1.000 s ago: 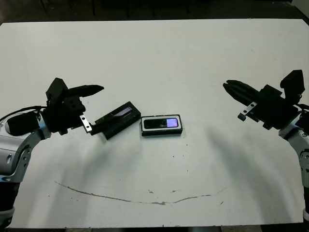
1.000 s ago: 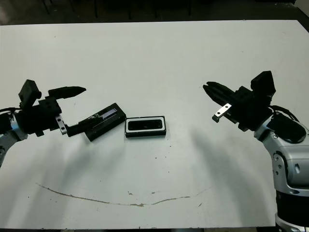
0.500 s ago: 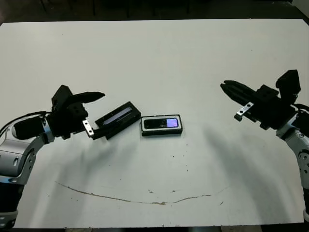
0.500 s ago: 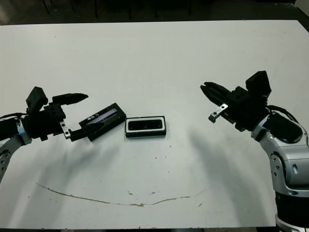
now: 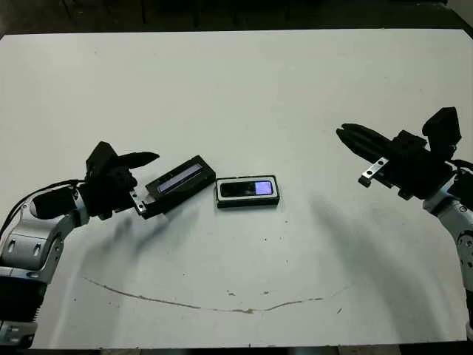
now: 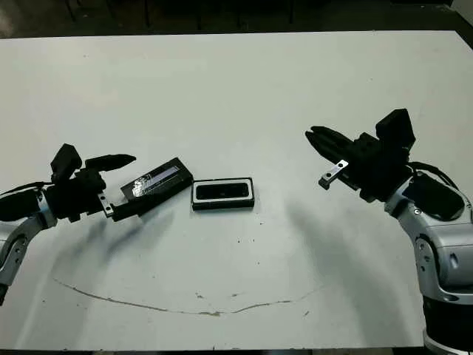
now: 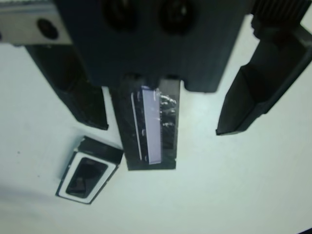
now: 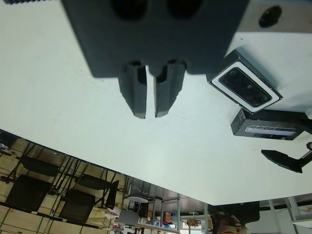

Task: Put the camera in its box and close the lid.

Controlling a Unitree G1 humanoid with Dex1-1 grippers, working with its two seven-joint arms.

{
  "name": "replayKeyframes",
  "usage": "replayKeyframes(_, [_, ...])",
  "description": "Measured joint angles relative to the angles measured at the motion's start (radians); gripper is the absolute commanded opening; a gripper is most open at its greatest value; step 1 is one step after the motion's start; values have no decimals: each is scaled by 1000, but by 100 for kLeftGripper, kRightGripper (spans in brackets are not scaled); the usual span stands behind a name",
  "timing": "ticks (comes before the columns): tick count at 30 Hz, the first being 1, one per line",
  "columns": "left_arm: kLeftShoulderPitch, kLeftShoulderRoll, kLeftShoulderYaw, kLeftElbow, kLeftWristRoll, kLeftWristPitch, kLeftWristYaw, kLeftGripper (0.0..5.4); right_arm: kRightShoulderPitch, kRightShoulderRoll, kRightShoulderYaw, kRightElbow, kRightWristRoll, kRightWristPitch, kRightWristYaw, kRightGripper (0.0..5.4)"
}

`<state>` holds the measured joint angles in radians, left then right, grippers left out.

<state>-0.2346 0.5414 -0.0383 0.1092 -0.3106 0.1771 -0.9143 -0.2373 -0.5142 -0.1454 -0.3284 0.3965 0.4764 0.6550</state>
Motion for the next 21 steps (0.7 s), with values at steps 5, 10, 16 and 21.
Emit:
replayKeyframes(5, [0, -4, -5, 10, 3, -10, -2, 539, 0, -4, 2, -5, 6, 13, -1, 0])
replayKeyframes(10, [0, -10, -7, 21, 19, -10, 9, 539, 2, -6, 4, -8, 7, 17, -9, 0])
replayKeyframes(16, [1, -39, 0, 76, 19, -22, 24, 539, 6, -8, 4, -17, 11, 26, -17, 0])
replayKeyframes(21, [2, -76, 19, 120, 13, -55, 35, 530, 6, -8, 4, -16, 19, 26, -17, 0])
